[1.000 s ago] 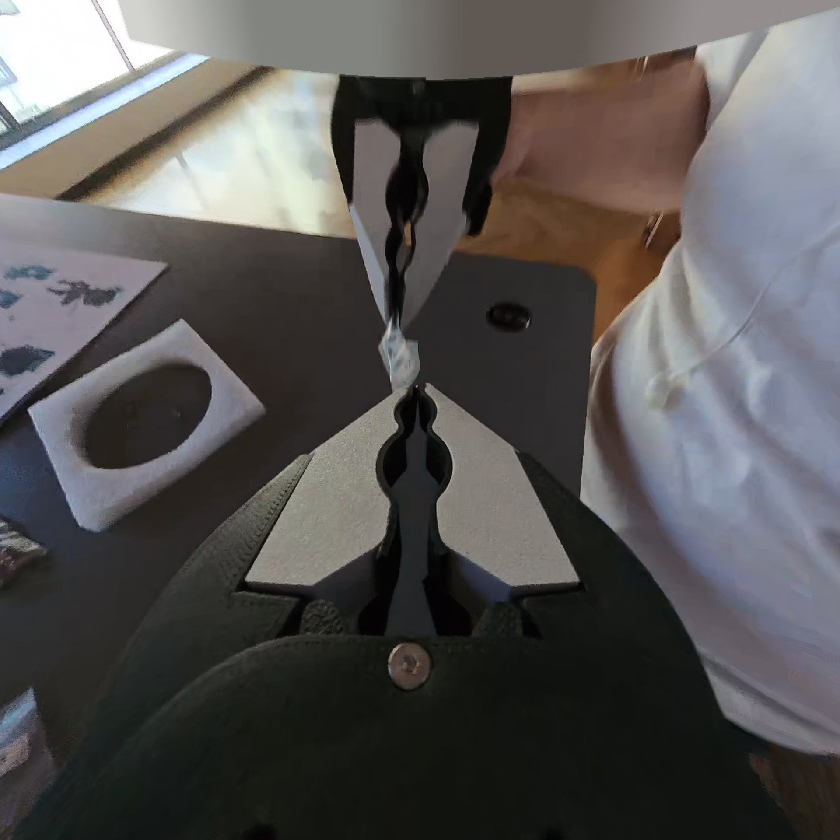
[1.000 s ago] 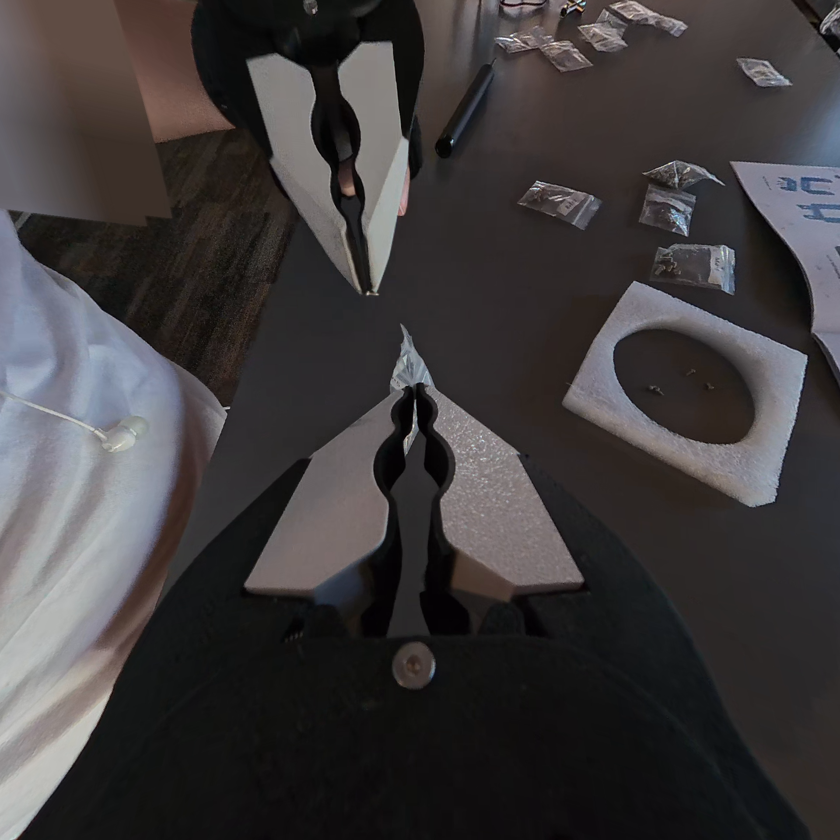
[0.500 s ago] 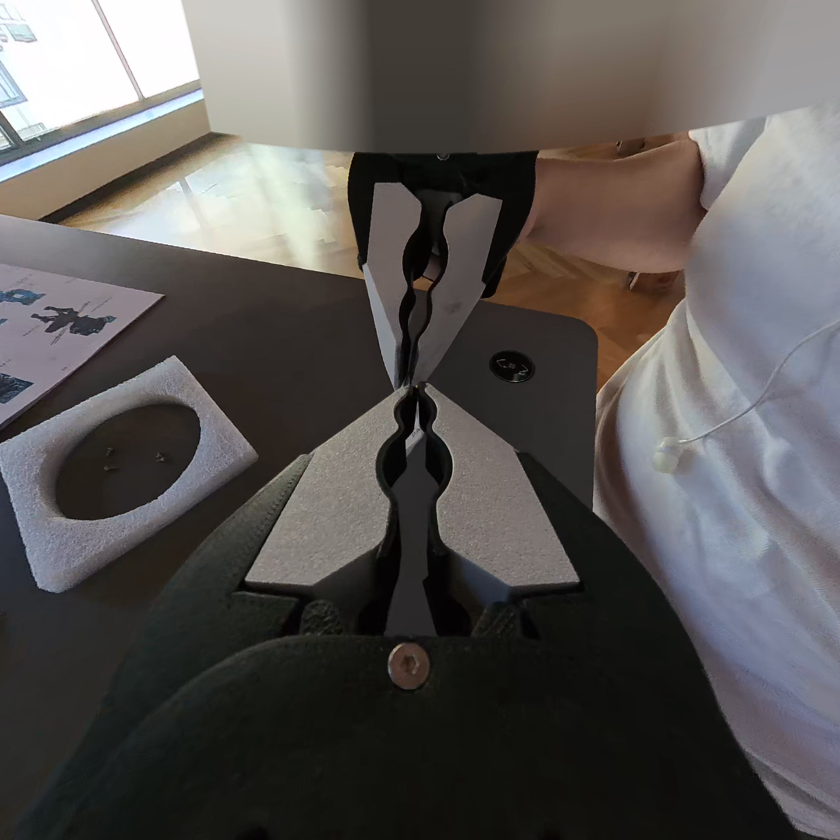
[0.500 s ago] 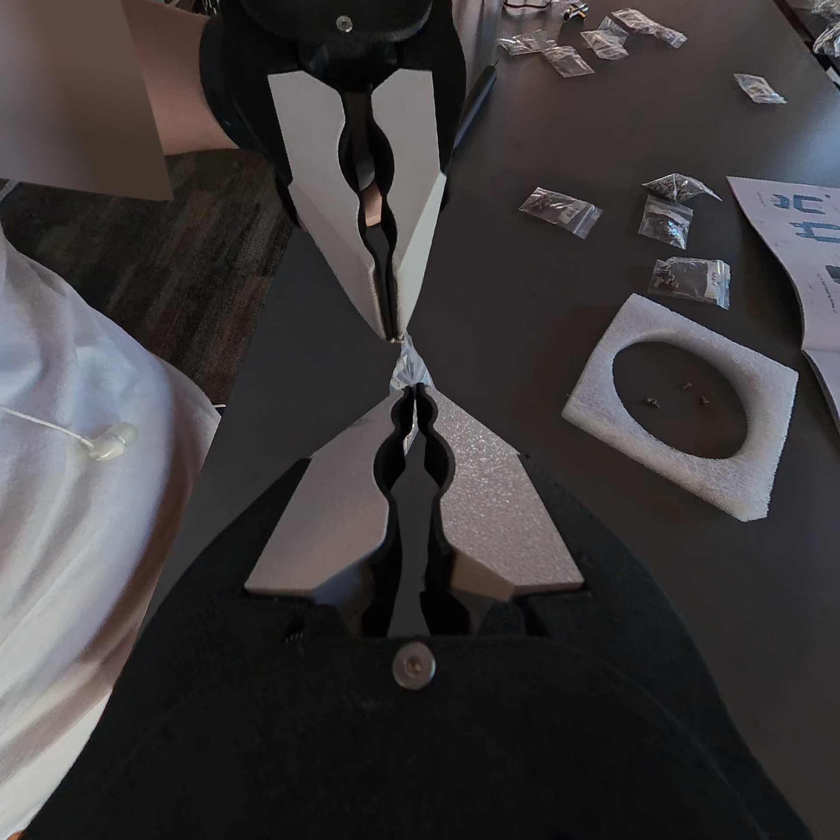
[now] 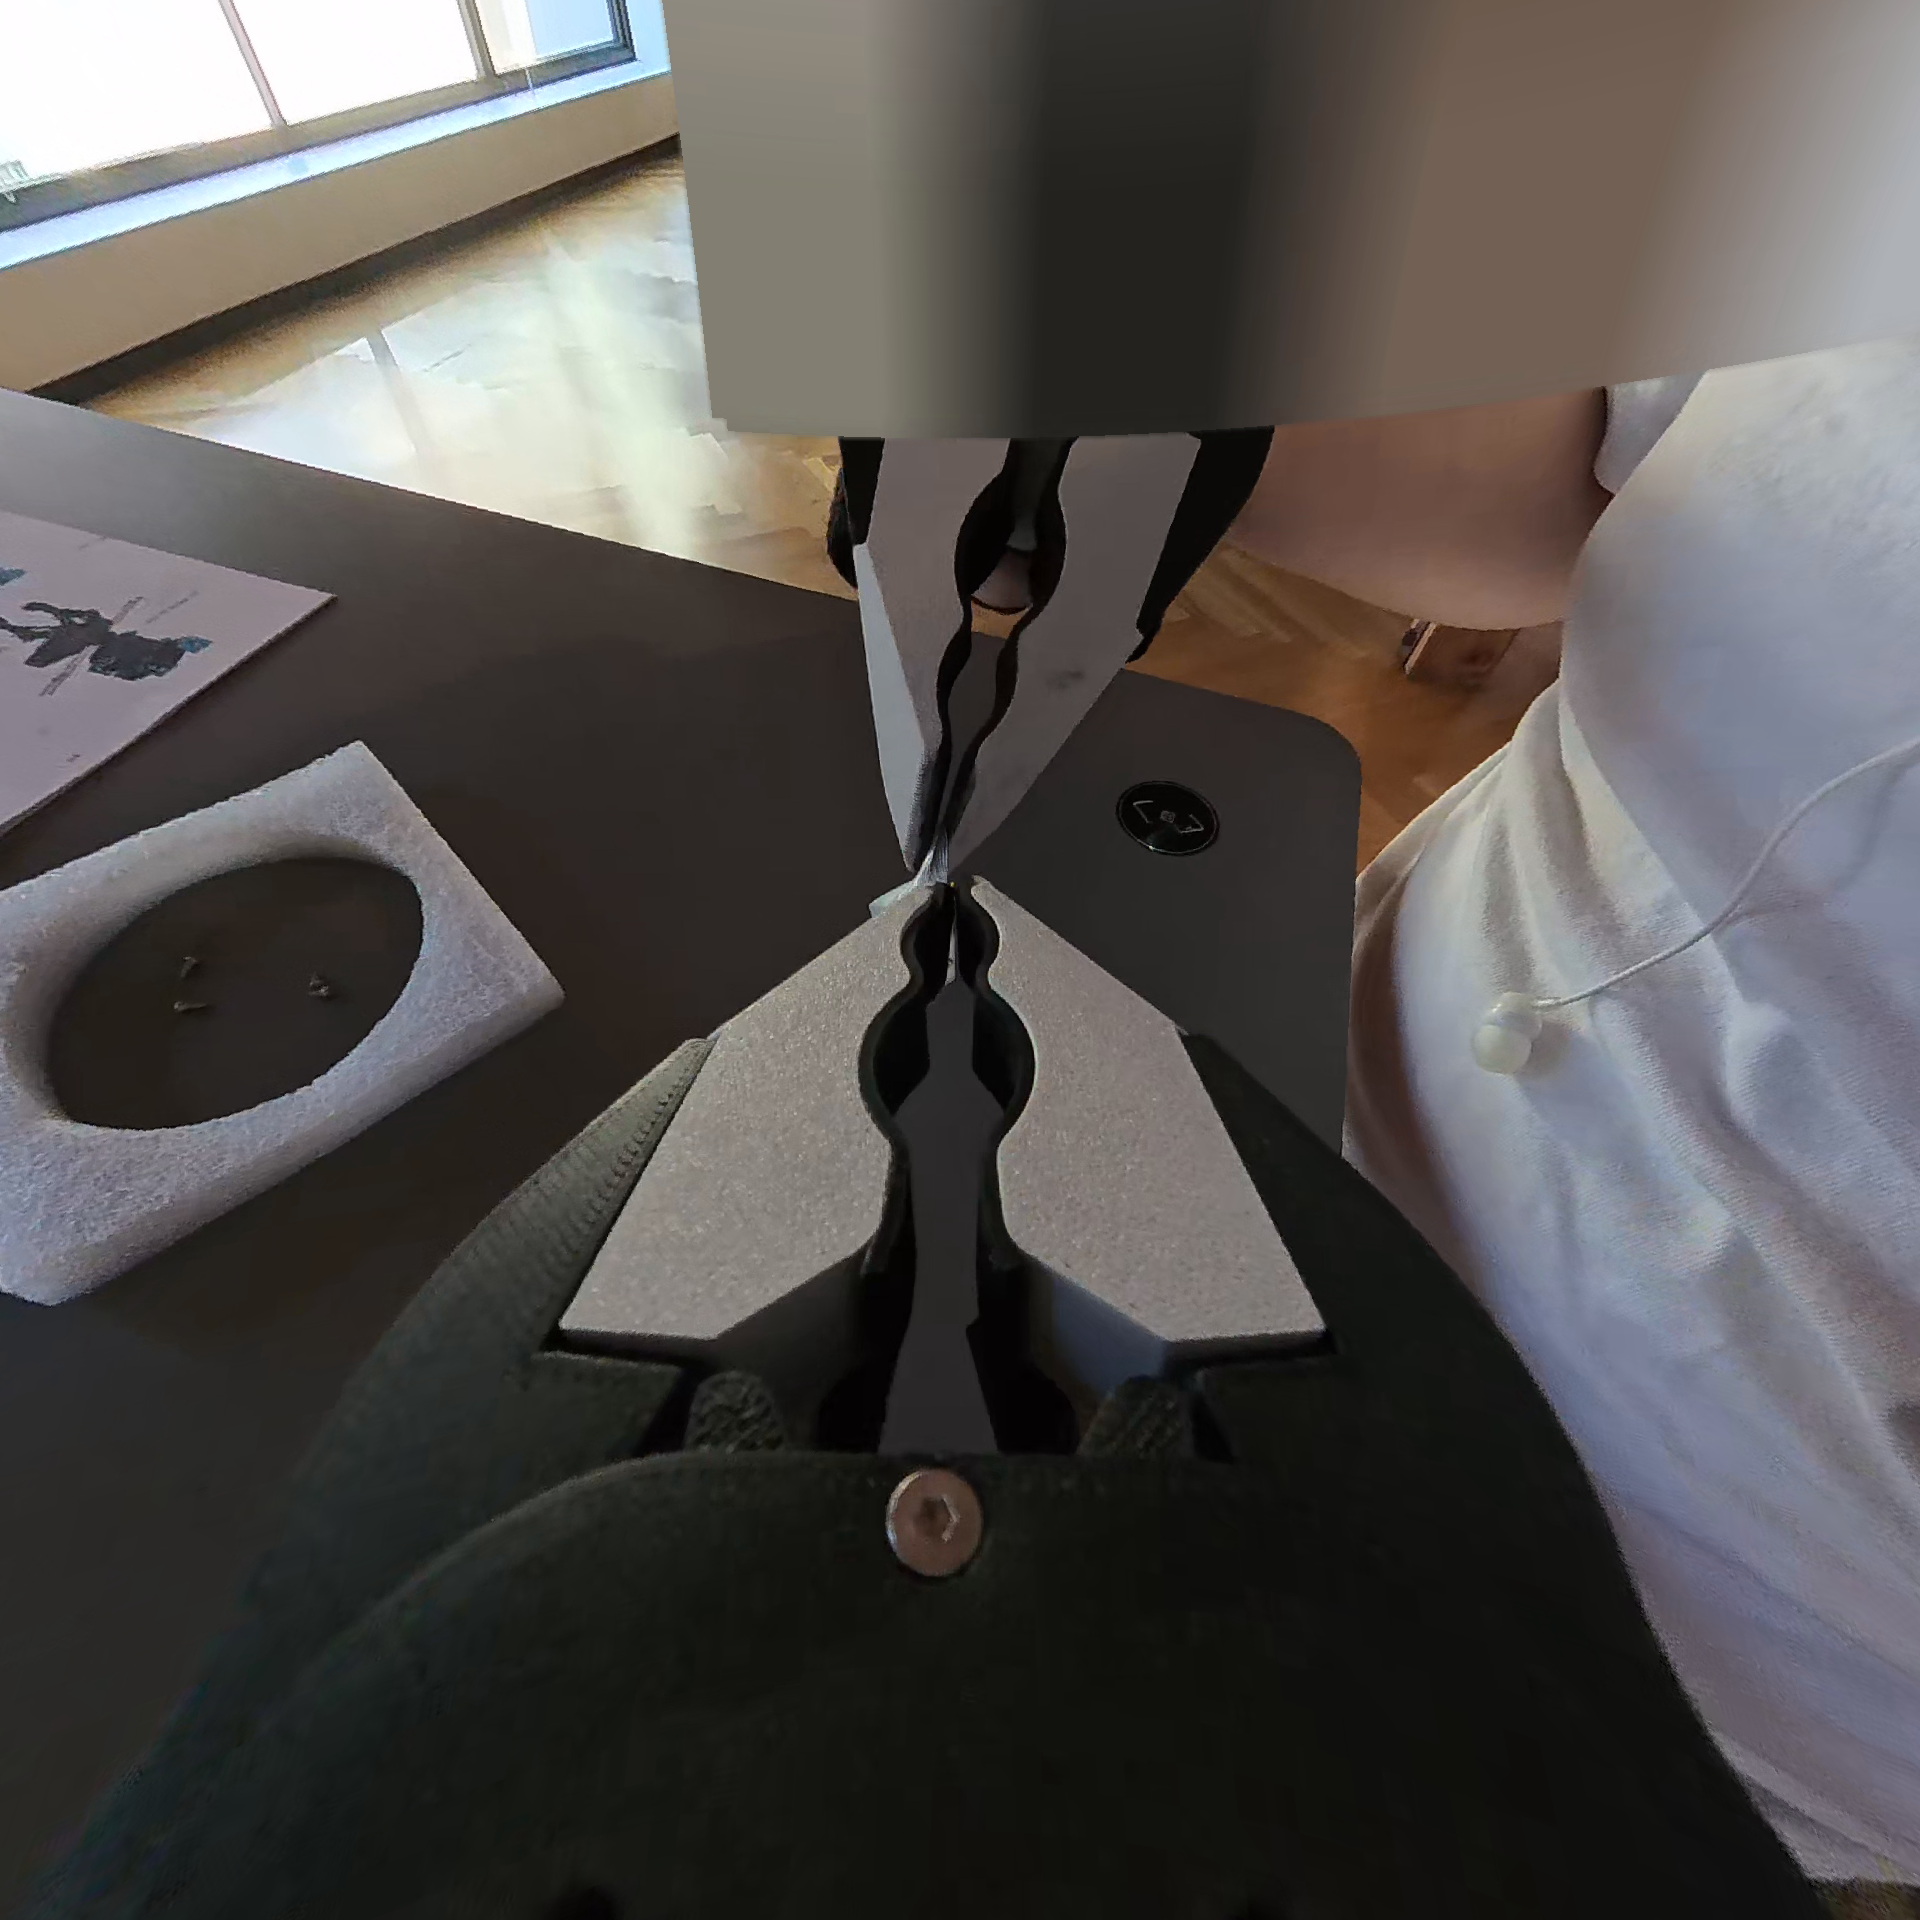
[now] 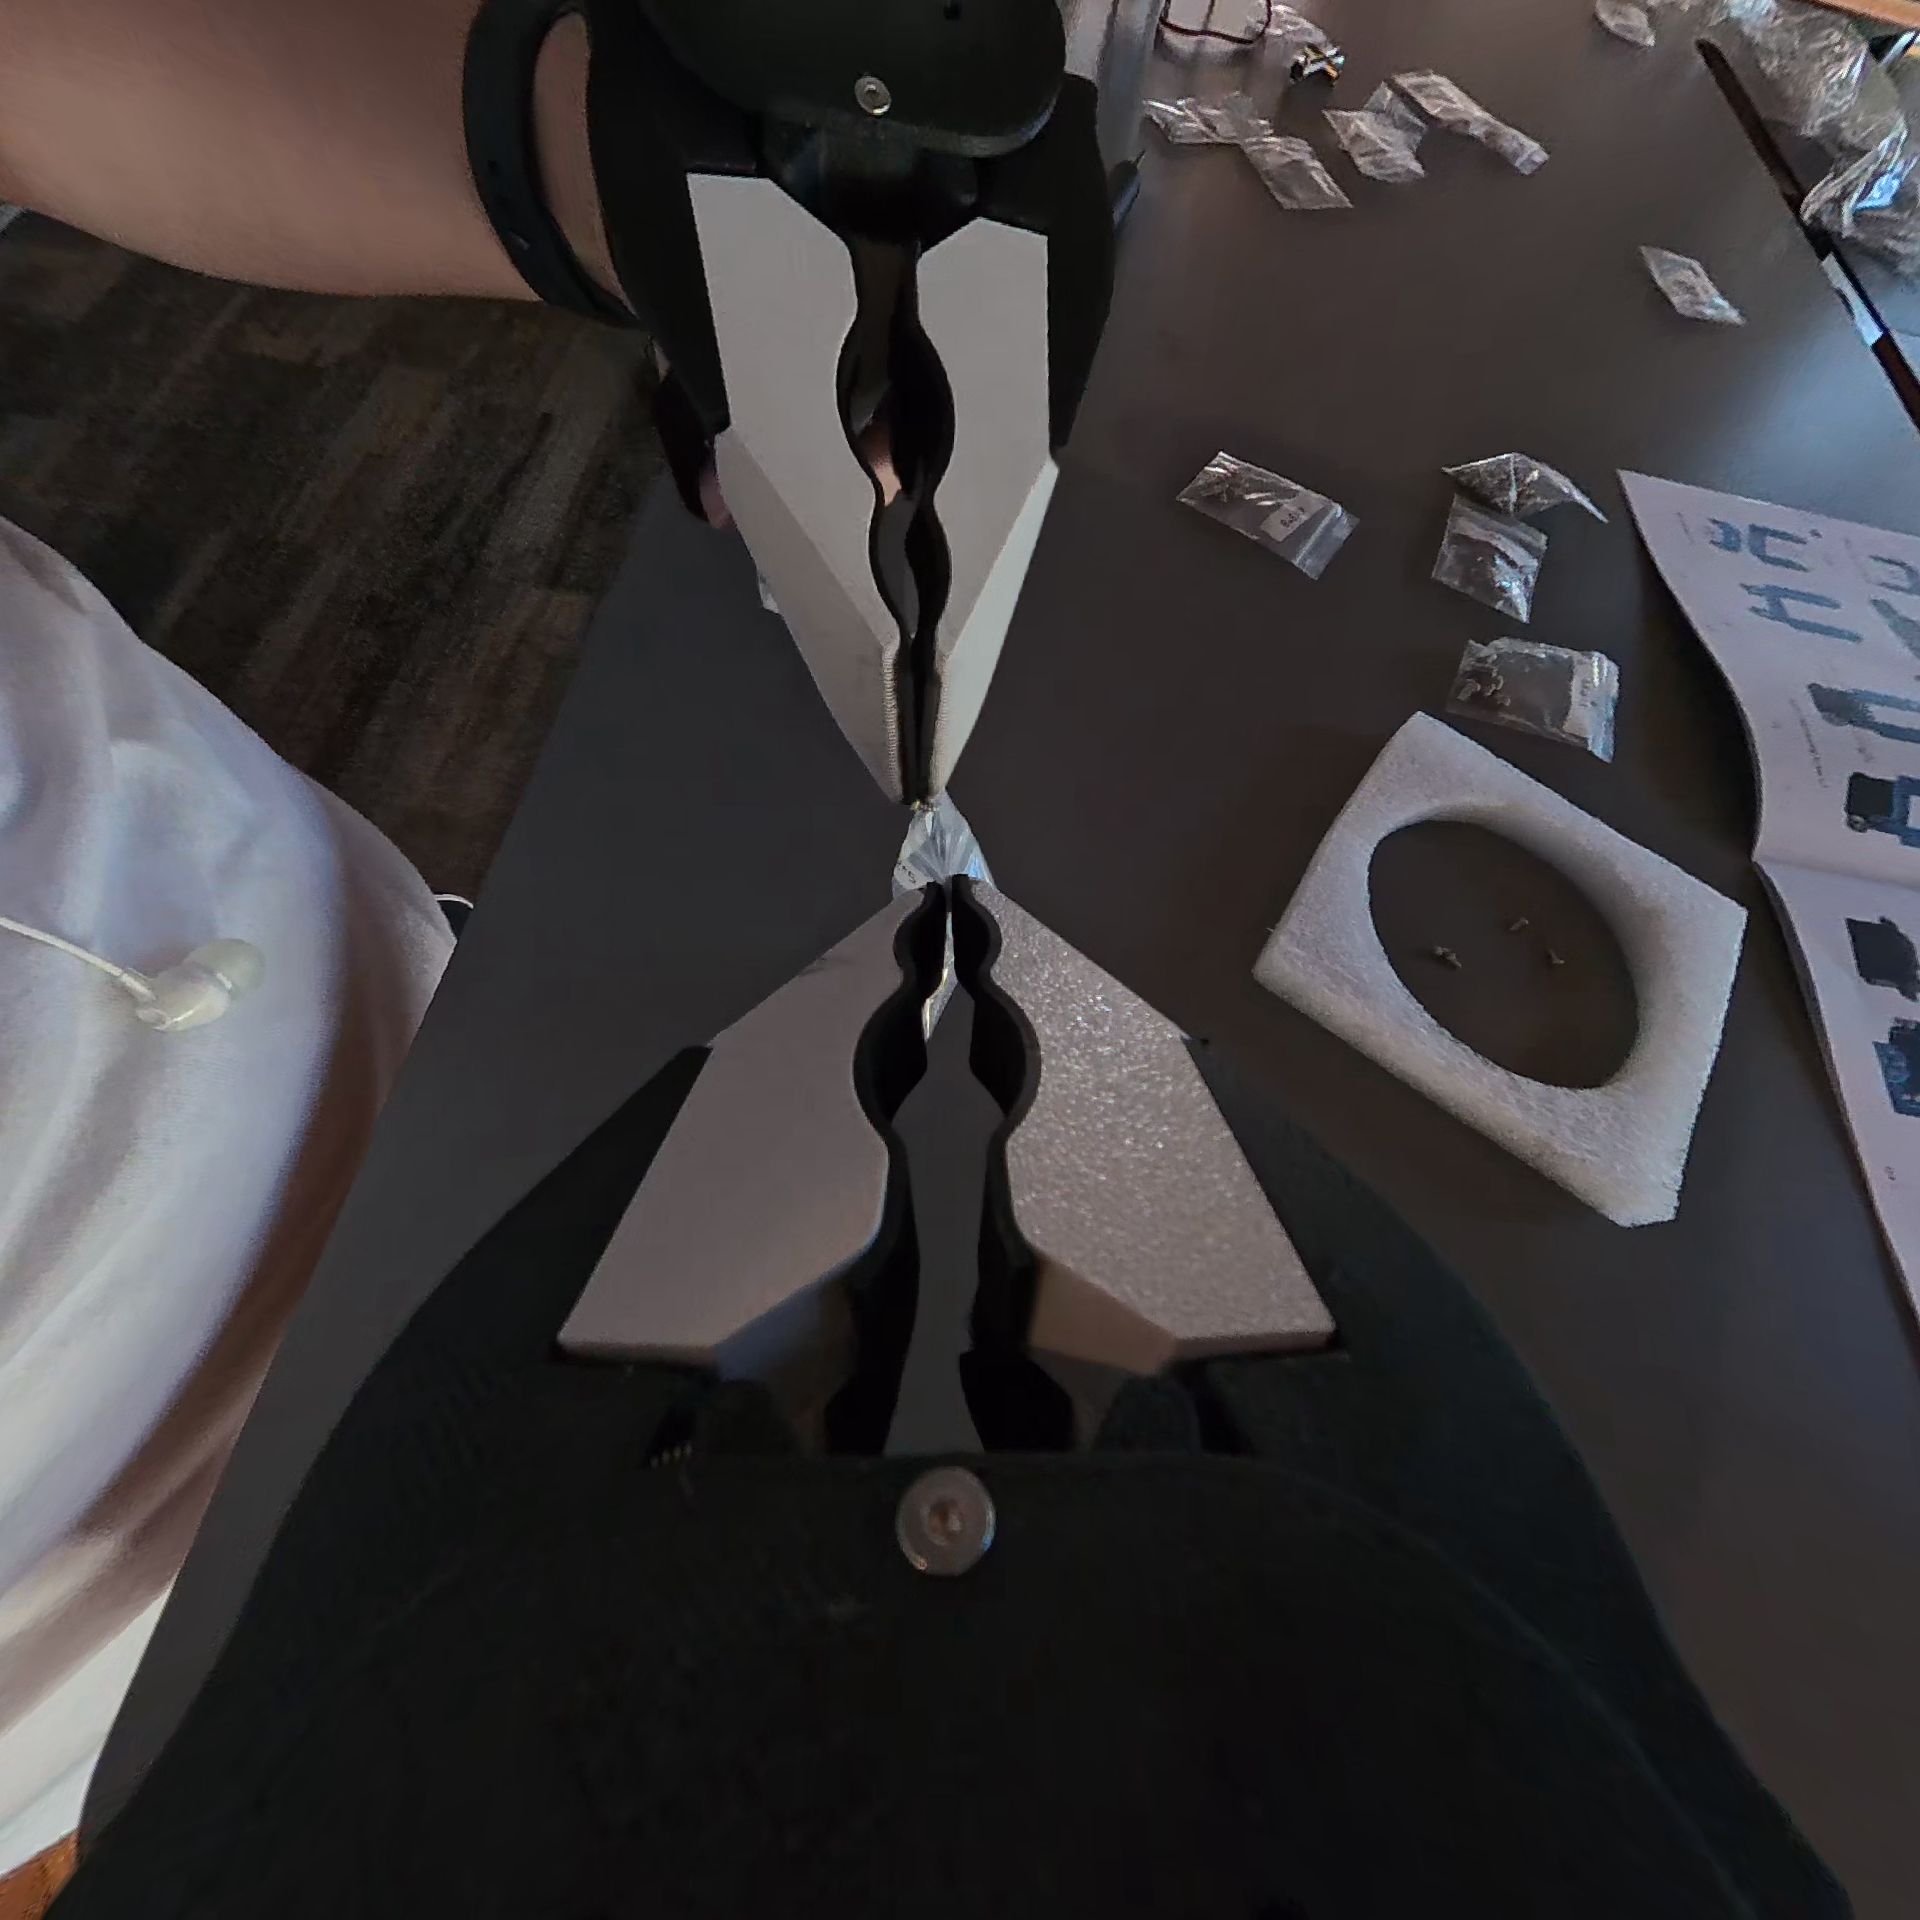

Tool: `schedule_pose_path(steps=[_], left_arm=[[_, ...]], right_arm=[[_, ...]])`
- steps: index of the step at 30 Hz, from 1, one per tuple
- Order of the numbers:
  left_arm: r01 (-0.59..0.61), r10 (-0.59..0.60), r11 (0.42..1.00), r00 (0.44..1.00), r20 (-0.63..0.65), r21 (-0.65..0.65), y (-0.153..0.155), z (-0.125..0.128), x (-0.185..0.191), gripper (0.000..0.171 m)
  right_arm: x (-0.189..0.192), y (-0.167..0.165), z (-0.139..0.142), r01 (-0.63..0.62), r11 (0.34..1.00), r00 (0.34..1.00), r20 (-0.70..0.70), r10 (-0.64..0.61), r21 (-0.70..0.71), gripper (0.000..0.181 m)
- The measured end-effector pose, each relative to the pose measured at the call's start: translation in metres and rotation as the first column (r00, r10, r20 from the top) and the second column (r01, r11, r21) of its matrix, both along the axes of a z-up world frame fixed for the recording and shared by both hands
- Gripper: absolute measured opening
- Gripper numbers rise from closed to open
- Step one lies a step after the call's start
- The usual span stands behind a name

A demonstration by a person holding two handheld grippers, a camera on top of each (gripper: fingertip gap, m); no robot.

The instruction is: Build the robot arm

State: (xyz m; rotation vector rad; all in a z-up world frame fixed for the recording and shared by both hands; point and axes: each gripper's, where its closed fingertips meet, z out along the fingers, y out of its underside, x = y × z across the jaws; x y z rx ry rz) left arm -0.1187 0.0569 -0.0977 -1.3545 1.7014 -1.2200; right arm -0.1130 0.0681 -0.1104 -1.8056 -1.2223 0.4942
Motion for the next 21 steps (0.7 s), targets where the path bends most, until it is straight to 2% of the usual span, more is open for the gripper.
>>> schedule_pose_path(steps=[8, 21], left_arm=[[-0.006, 0.005, 1.0, 1.0, -0.03, -0.017, 0.0017, -0.0028, -0.0012, 0.0], [-0.018, 0.017, 0.999, 1.0, -0.025, -0.048, 0.004, -0.0008, -0.0025, 0.0]], right_arm=[[-0.0006, 0.0011, -0.0009, -0.008, 0.999, 0.999, 0.037, 0.006, 0.051, 0.001], [-0.0019, -0.0002, 0.0002, -0.008, 0.999, 1.0, 0.009, 0.007, 0.035, 0.001]])
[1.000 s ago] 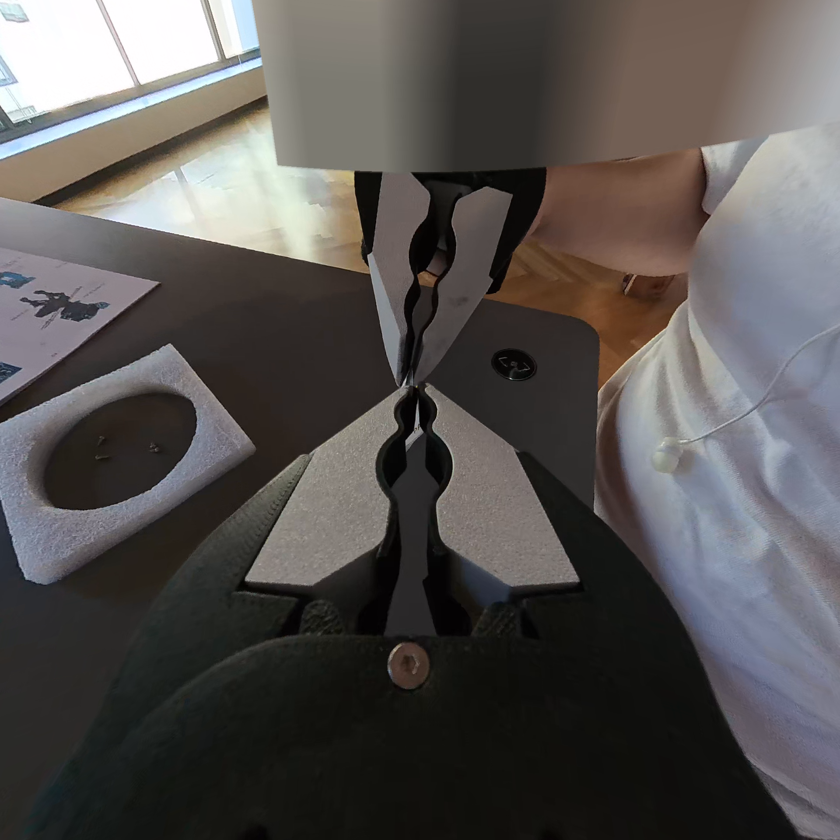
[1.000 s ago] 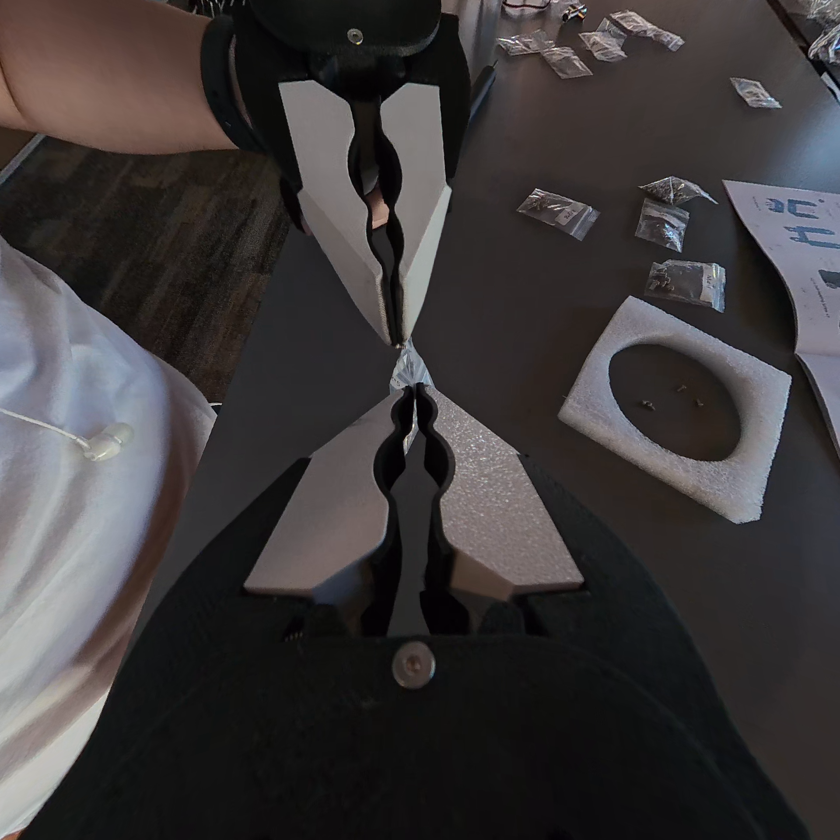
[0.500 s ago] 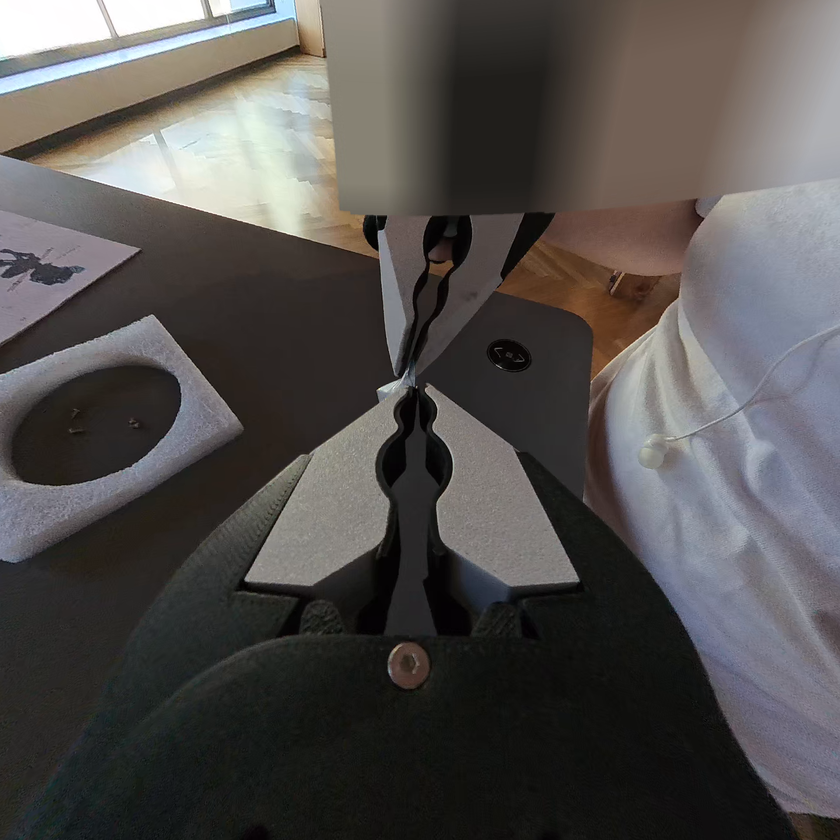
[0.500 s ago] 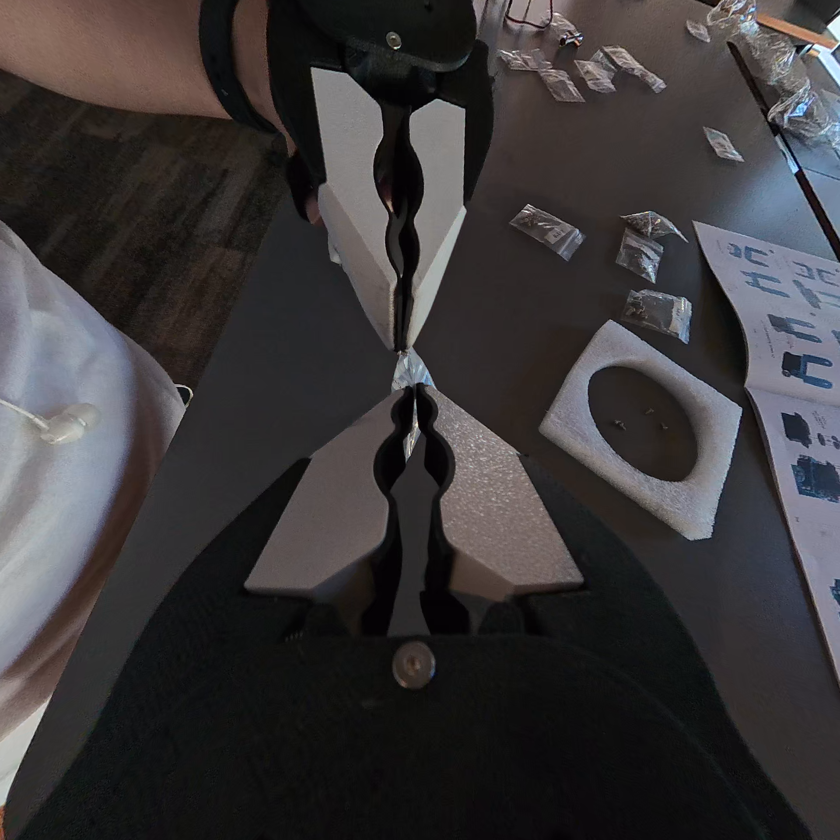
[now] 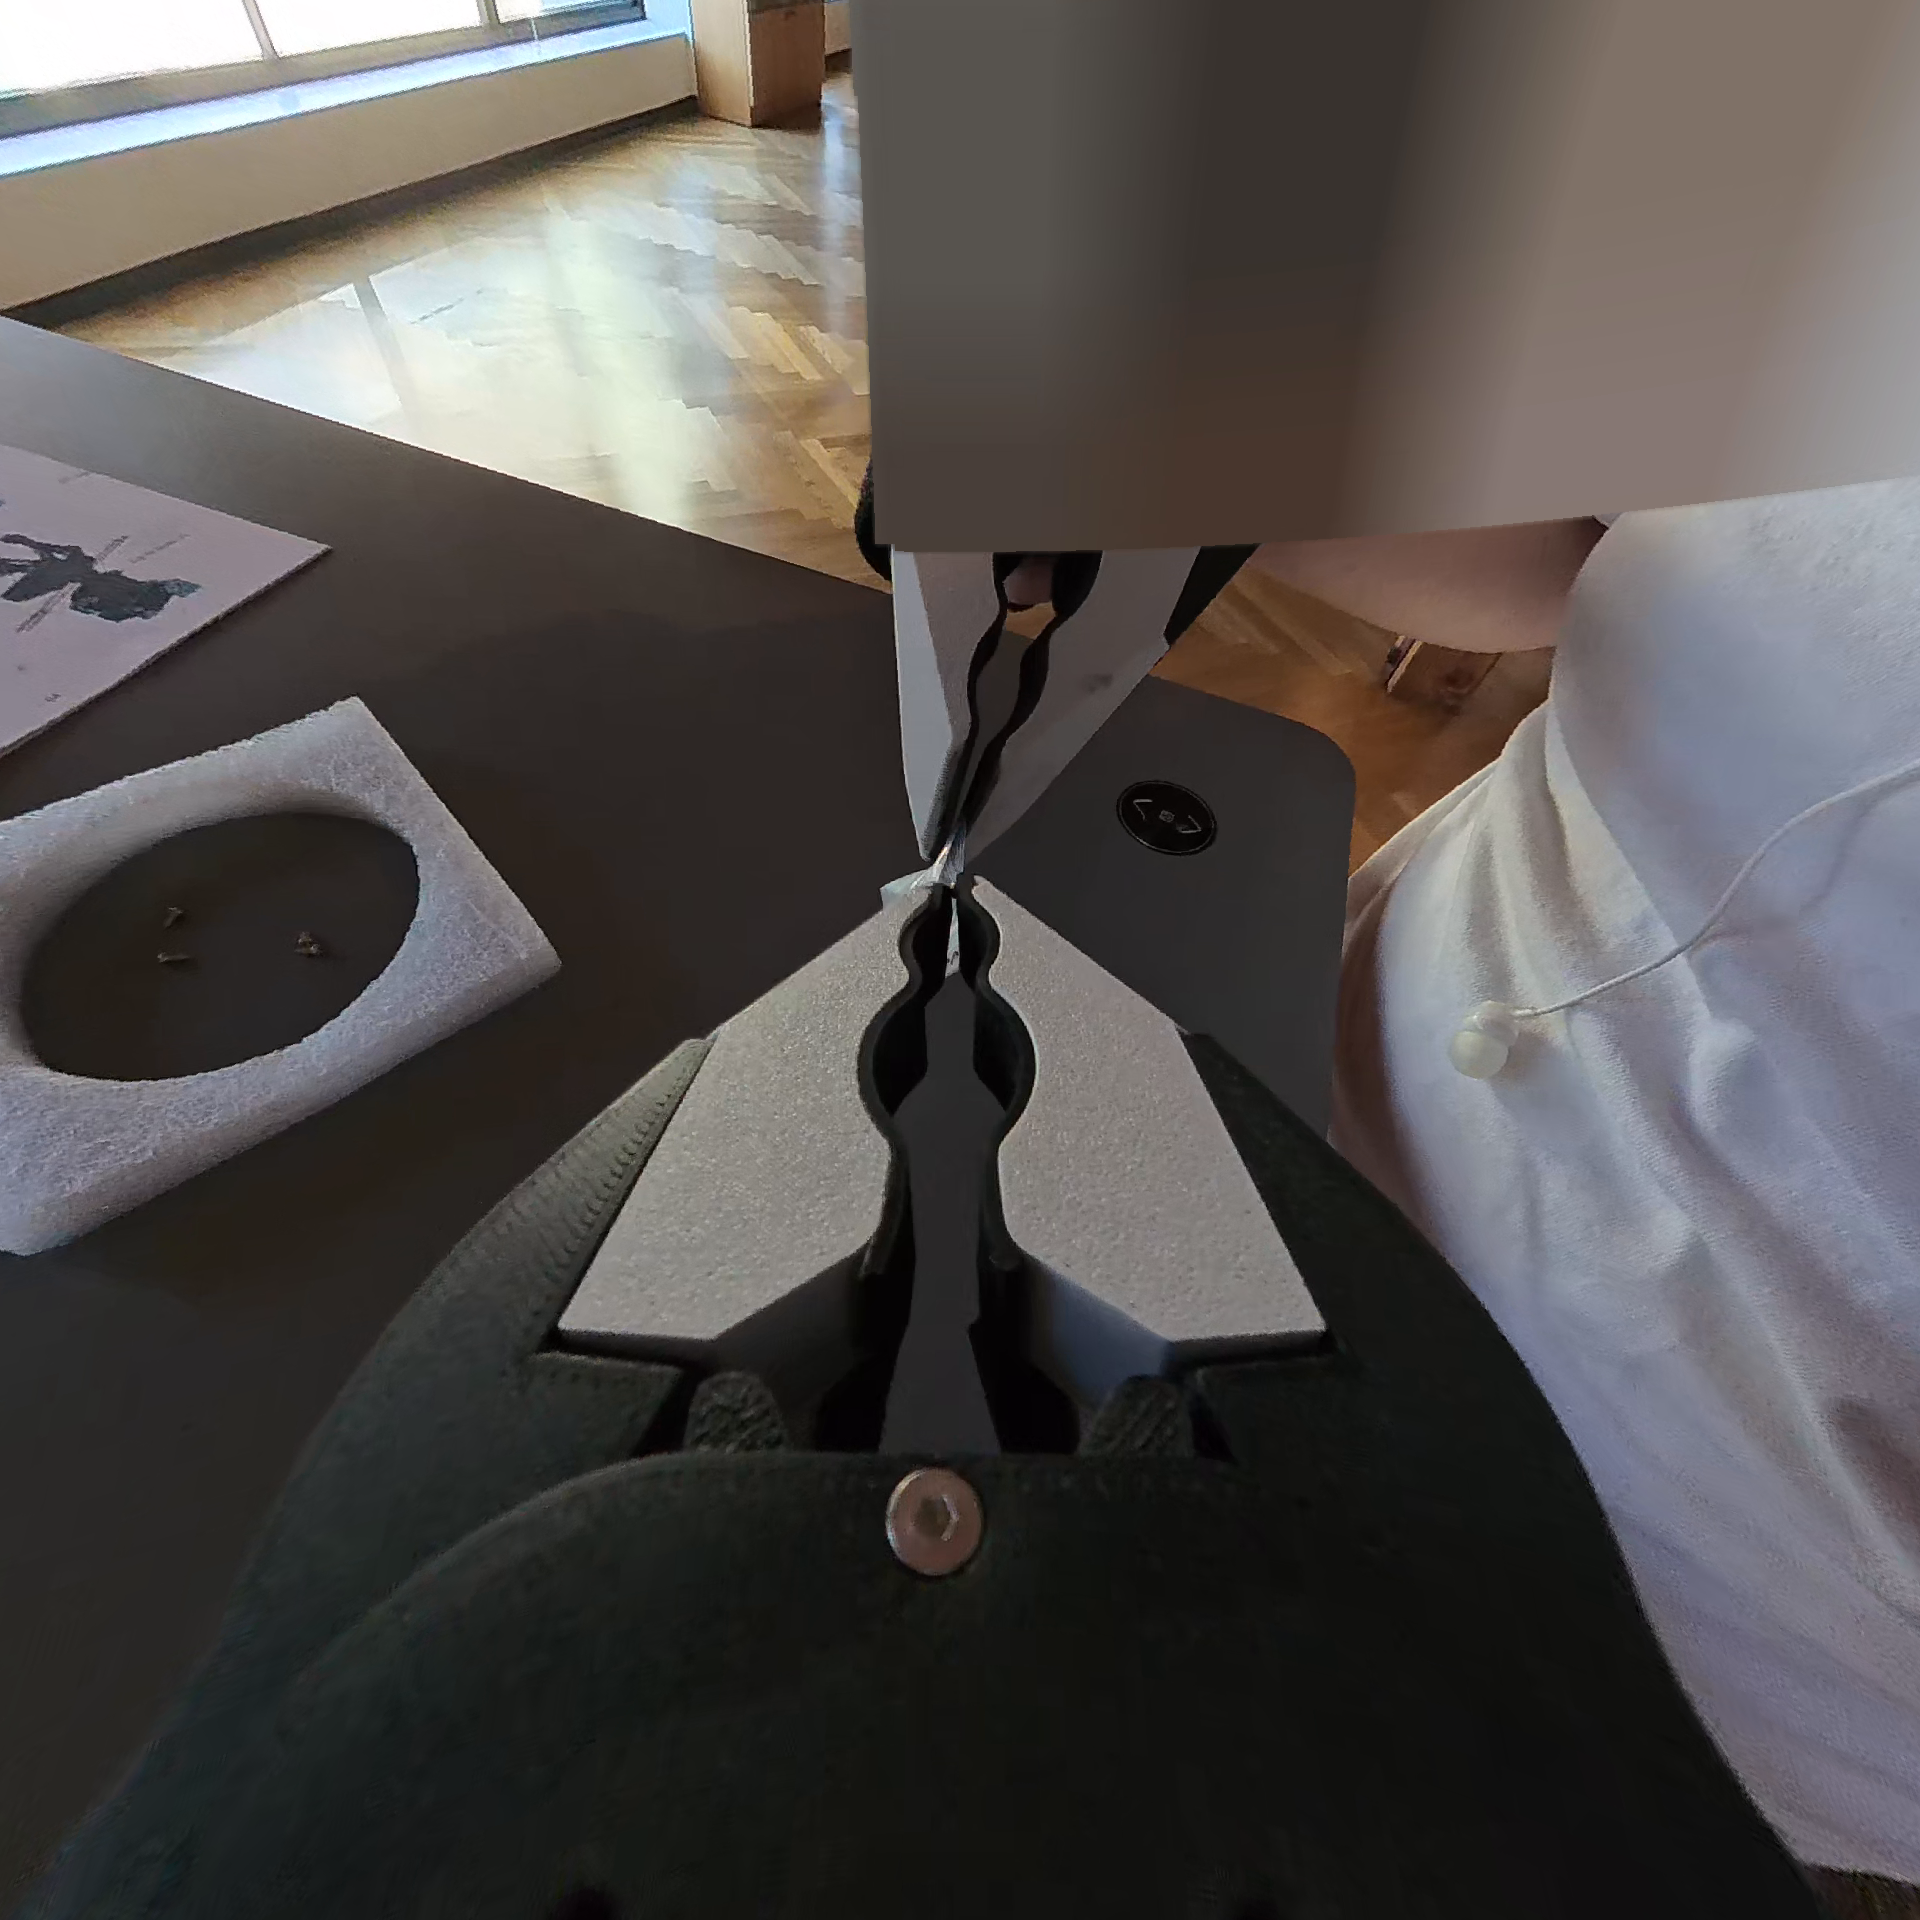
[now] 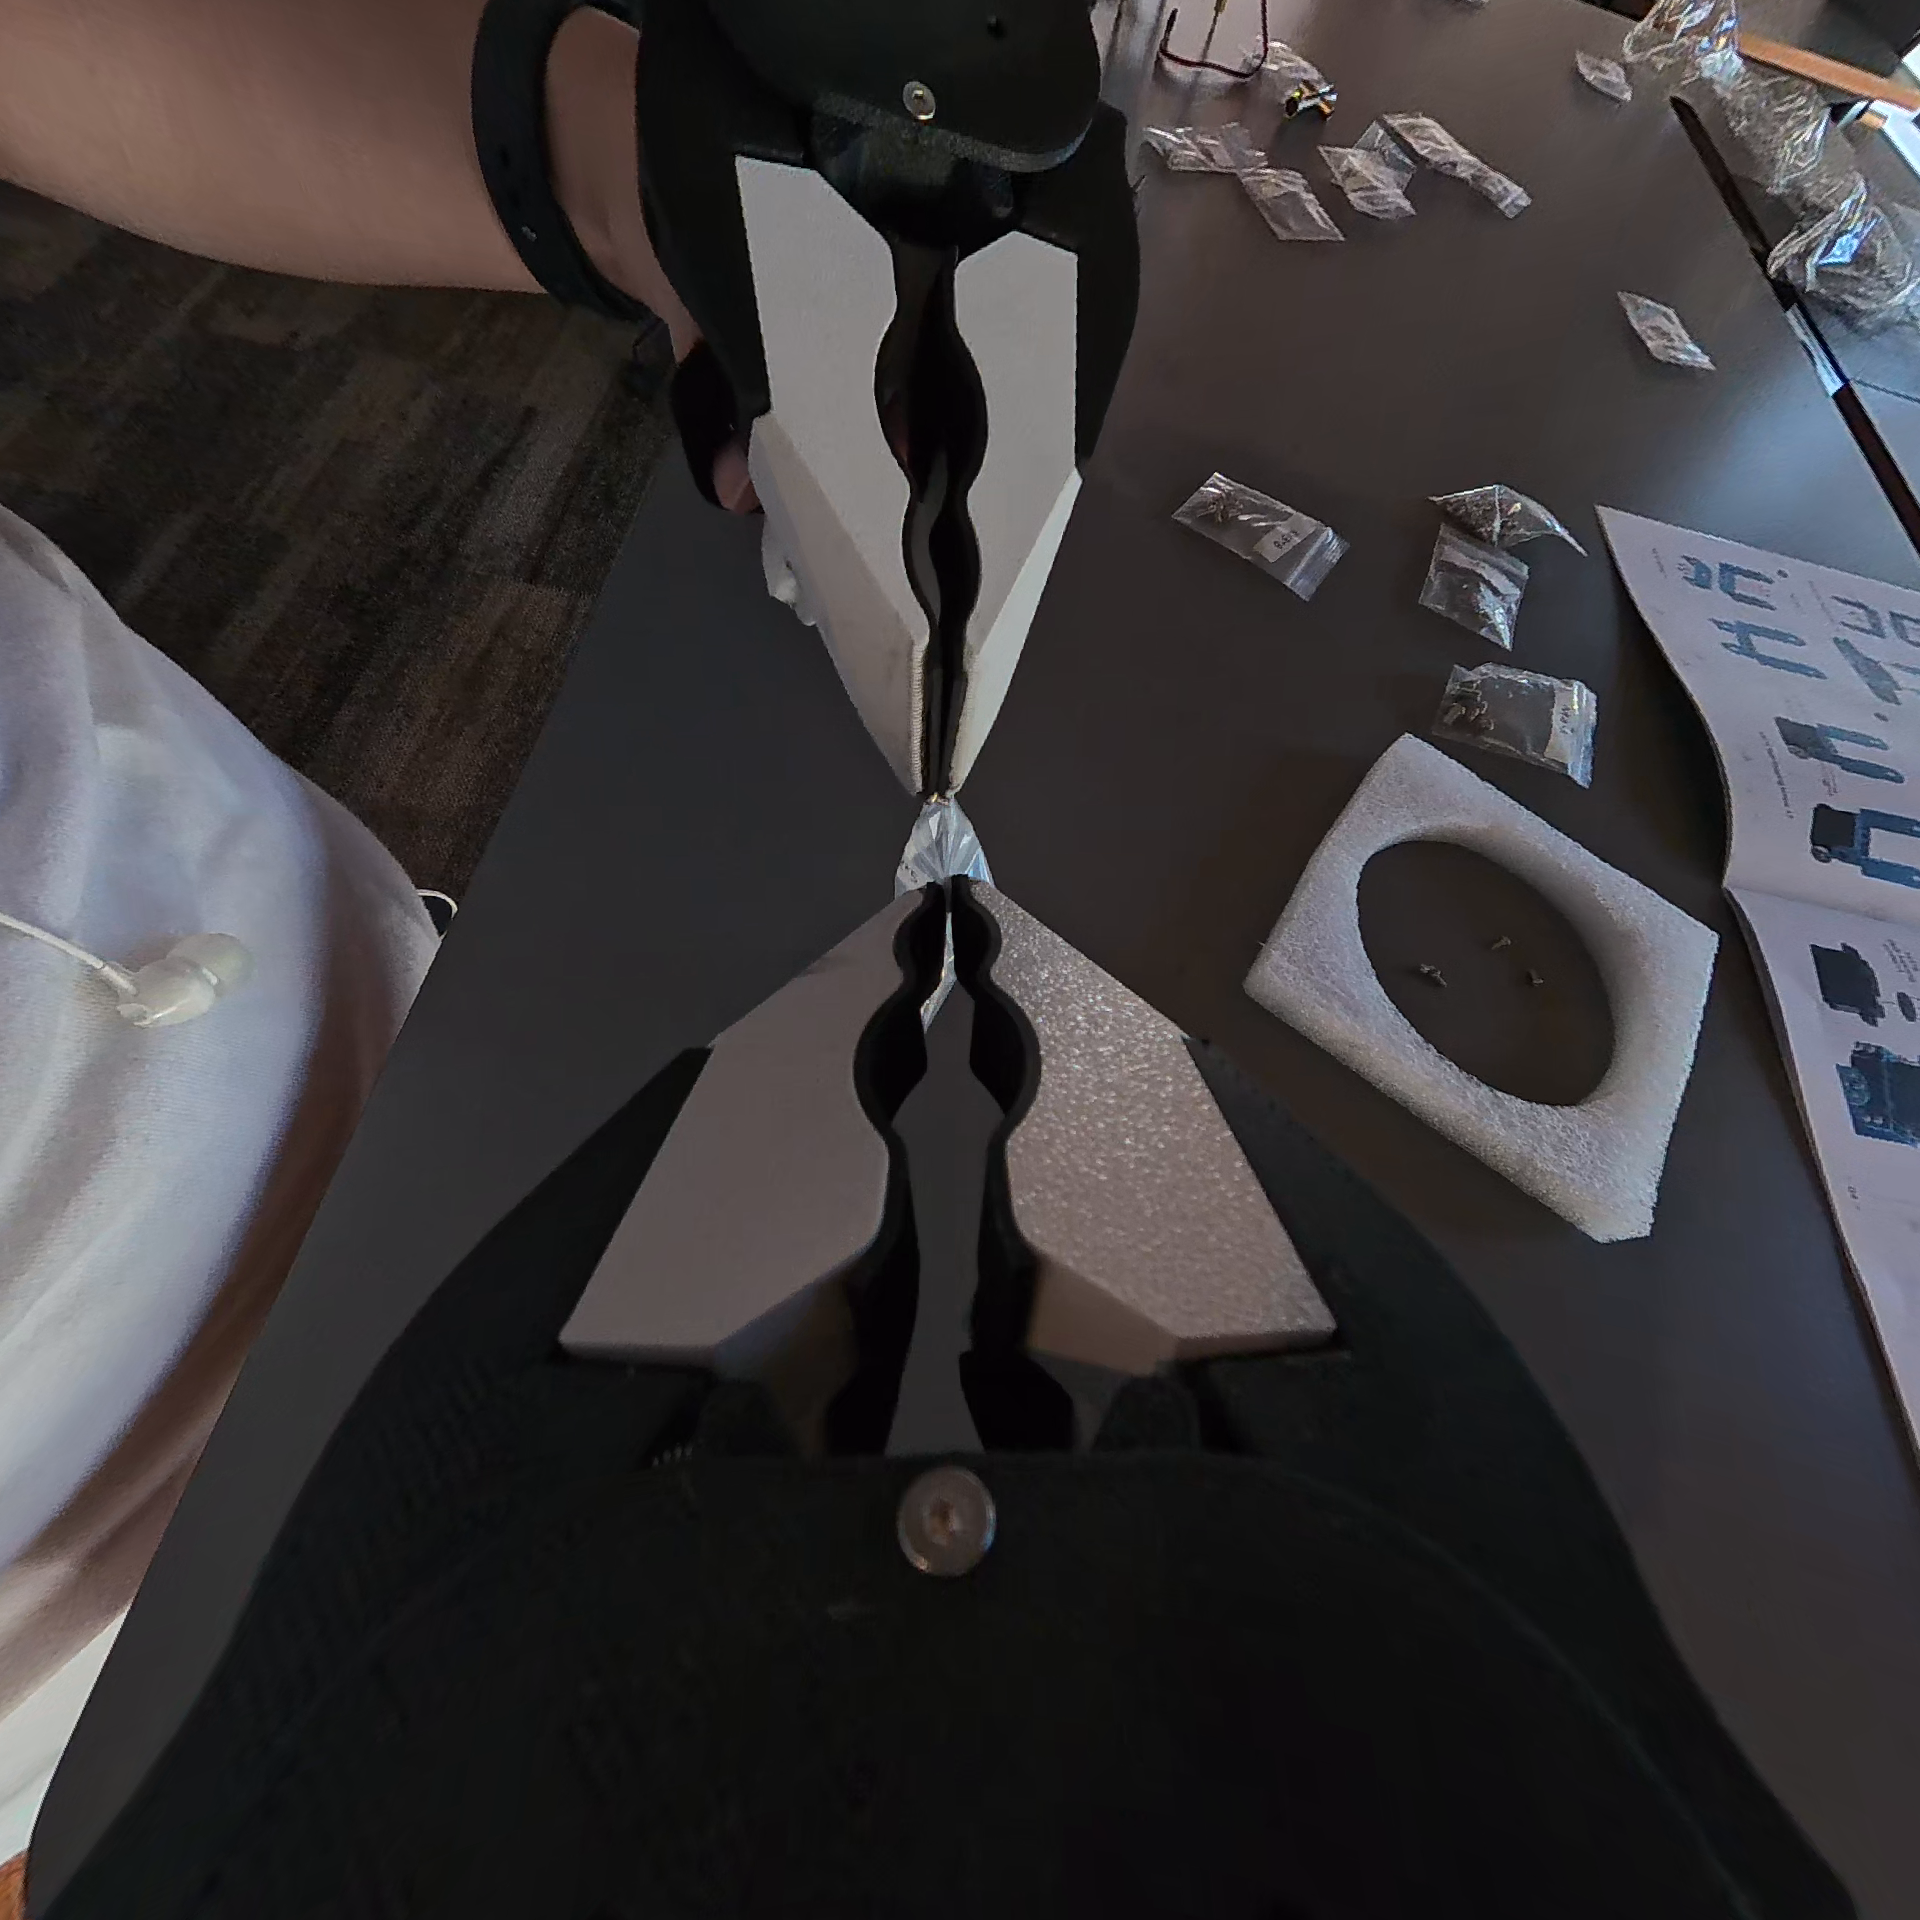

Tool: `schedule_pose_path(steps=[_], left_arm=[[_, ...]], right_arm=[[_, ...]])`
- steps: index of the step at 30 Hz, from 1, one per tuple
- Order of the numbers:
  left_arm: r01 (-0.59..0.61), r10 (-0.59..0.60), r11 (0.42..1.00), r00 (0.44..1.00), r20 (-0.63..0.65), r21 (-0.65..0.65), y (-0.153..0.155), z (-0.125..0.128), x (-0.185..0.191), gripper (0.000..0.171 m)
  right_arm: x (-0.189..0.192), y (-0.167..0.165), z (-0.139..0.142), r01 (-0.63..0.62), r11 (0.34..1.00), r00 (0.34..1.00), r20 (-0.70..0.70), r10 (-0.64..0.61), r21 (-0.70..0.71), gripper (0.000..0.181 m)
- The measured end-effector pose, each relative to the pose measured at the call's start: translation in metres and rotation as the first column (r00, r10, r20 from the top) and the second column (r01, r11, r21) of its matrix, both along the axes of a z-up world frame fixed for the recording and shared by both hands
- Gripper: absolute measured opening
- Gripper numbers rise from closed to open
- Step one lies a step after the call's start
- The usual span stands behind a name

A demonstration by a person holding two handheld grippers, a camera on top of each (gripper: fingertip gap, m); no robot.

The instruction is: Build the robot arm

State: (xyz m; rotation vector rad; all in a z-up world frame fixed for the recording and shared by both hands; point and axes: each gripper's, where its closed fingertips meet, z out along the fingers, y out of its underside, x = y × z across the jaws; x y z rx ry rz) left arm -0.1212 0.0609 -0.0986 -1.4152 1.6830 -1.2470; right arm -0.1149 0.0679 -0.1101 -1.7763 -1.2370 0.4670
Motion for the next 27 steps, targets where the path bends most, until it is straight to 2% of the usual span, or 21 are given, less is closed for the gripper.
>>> schedule_pose_path(steps=[27], left_arm=[[-0.027, 0.027, 0.998, 1.0, 0.006, -0.049, 0.0042, 0.0048, -0.0006, 0.003]], right_arm=[[-0.0015, 0.0001, 0.0007, 0.006, 1.0, 0.999, -0.042, -0.007, -0.019, 0.001]])
